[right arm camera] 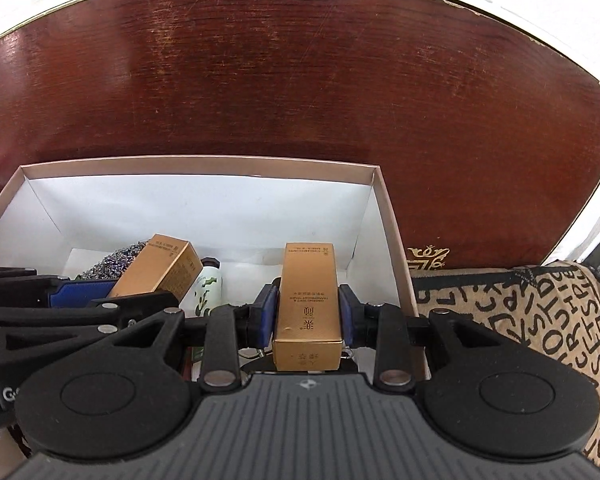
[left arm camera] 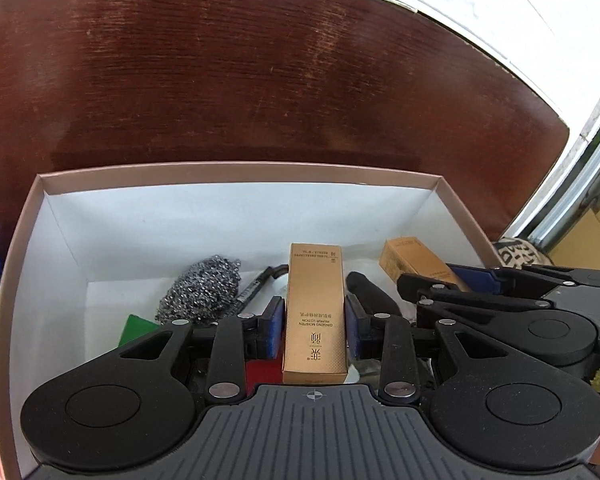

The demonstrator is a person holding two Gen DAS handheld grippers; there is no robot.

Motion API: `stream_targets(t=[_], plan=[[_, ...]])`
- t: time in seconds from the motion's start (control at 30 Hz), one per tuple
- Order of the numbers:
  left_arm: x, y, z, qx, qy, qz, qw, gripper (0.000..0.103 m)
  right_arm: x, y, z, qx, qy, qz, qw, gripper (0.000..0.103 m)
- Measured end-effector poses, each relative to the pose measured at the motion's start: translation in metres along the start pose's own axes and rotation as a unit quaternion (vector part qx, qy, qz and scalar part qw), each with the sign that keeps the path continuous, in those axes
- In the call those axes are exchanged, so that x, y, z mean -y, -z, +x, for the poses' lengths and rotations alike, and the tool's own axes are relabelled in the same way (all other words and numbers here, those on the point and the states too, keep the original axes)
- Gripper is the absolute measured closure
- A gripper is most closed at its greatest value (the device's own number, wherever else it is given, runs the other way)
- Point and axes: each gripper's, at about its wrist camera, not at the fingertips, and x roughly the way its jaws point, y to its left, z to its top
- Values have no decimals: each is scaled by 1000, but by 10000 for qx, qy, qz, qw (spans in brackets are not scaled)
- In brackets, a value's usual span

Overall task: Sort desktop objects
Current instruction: 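Lower both tools into the brown box and open them to release the gold boxes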

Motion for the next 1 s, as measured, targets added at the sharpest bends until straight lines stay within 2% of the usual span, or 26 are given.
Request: stream_targets(t=[0.03, 0.17, 0.23, 0.3, 0.33, 0.37, 0.43, 0.5, 0.53, 0.7, 0.83, 1.0], plan=[[0, 0, 1, -21, -32, -6, 10000, 55, -1, 1, 0, 0, 7, -30, 10000, 66], [-1, 0, -4, 104, -194, -50, 9997, 46, -7, 6, -2, 28, 97, -124, 9999, 66], [-2, 0, -9, 214, -437, -61, 9988, 28, -8, 8, -4, 73, 117, -116, 9998, 65], [-5, 0, -10, 316, -601, -125, 9976, 17, -6, 11, -10, 174, 200, -74, 9996, 48], [-10, 0, -11, 347, -621, -211, 9972, 13, -5, 14, -13, 245, 182, -99, 9995, 48], [-14, 0, -14, 353, -619, -315, 9970, 11, -5, 16, -16, 274, 124, -111, 9995, 44], [-23, 1, -17, 328, -476, -558, 9968, 0, -7, 16, -18, 306, 63, -169, 9994, 37], [-26, 5, -20, 349, -210, -685, 9968, 0, -12, 20, -21, 274, -271, -238, 9990, 8], [-26, 6, -21, 325, -92, -684, 9971, 0, -15, 23, -25, 265, -432, -282, 9983, 2], [-12, 16, -19, 96, 136, -503, 9986, 0, -31, 37, -44, 417, -309, -713, 9961, 0], [-5, 22, -30, 48, 259, -521, 9983, 0, -30, 34, -47, 348, -376, -672, 9964, 0], [5, 33, -55, 234, 371, -461, 9980, 0, -16, 40, -61, 540, -571, -439, 9959, 0]])
